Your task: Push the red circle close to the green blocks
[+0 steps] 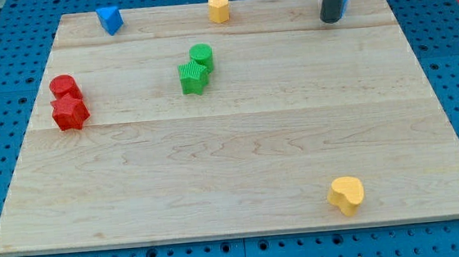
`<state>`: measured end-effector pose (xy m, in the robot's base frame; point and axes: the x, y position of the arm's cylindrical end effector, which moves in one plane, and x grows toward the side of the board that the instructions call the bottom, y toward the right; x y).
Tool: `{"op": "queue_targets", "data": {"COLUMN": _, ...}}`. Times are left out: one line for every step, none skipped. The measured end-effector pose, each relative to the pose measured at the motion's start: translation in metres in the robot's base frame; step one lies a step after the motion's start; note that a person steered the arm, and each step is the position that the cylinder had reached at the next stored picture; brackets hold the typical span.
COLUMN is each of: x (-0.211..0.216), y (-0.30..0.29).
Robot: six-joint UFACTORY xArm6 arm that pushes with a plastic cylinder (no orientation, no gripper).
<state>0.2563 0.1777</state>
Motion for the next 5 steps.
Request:
{"op": "queue_targets", "data": {"x": -0.001, "y": 0.006}}
{"op": "queue_targets", "data": {"x": -0.001, "y": 0.006}}
{"op": "queue_targets", "data": {"x": 0.060, "y": -0.039}}
{"op": "queue_targets", "data": {"x": 0.095, "y": -0.076}}
{"op": "queue_targets", "data": {"x": 0.102, "y": -0.085}}
